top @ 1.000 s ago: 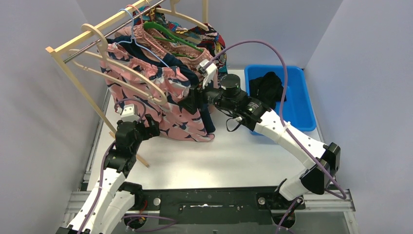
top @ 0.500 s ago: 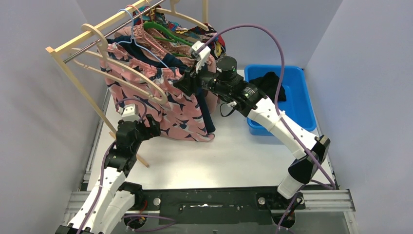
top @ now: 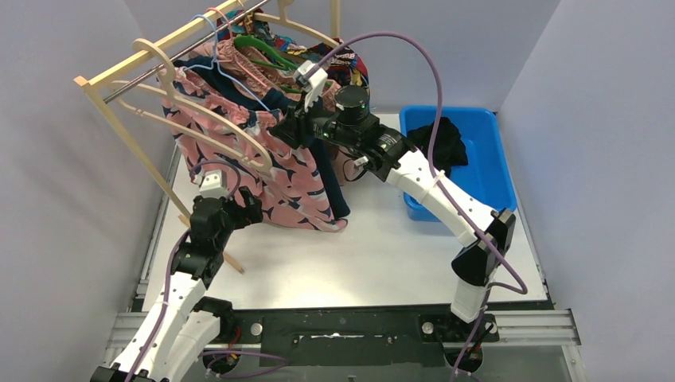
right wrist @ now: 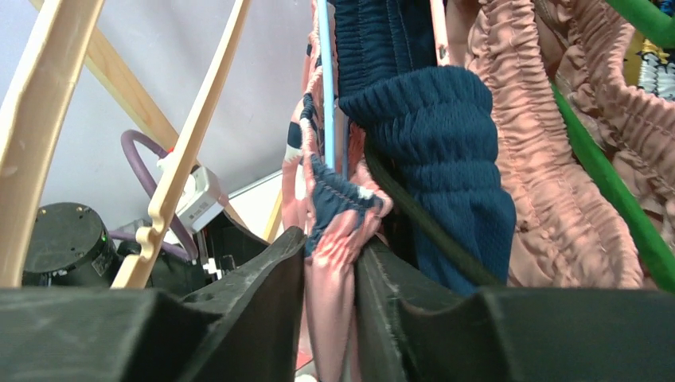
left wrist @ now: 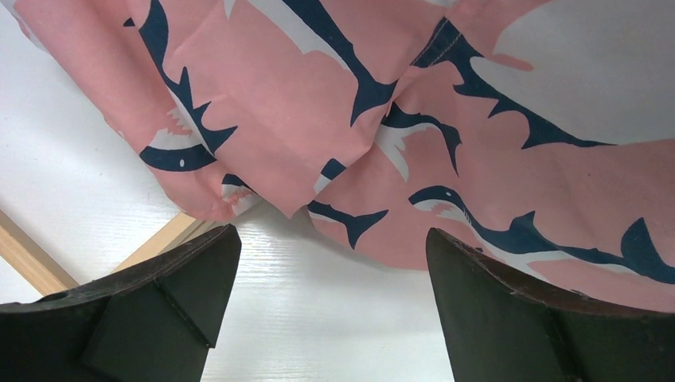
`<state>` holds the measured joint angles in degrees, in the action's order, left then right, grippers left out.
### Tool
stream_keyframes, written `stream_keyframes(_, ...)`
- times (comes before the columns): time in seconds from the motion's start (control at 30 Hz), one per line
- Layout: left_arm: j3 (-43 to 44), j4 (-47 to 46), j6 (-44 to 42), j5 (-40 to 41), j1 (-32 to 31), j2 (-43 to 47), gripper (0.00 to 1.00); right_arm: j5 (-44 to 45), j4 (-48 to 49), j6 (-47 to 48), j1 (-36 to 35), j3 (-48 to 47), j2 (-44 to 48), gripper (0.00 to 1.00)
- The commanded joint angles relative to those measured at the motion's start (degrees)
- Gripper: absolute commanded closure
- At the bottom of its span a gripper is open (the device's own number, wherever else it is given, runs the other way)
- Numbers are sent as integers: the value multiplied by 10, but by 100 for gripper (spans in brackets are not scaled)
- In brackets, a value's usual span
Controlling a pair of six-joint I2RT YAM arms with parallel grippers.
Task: Remove the shorts from the hanger
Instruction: Pick up the hanger from the clothes rod.
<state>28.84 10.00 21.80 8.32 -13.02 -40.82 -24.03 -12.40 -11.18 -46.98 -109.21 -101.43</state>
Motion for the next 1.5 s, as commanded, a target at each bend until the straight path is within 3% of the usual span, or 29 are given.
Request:
stream_keyframes(0.0, 6, -35, -8, -6, 2, -1, 12, -10, 11, 6, -7, -60, -23, 76)
stream_keyframes(0.17, 5, -36, -8, -5, 2, 0, 12, 25, 29, 19, -14, -49, -11, 87)
stream_keyframes(0.27, 4, -37, -8, -8, 2, -1, 12, 57, 103, 22, -22, 18, 26, 99)
stream_keyframes(0.5, 7, -34, -8, 3, 2, 2, 12, 37, 339, 10, -24, 157, 91, 100)
stream_keyframes(0.6, 6, -33, -8, 1, 2, 2, 12, 42, 397, 3, -24, 179, 101, 100)
stream_keyframes(0.87, 6, -33, -7, 1, 3, 3, 12, 51, 434, -19, -29, 192, 98, 100)
stream_keyframes(1.47, 13, -26, -5, 1, 3, 6, 12, 87, 374, 5, -37, 233, 150, 100)
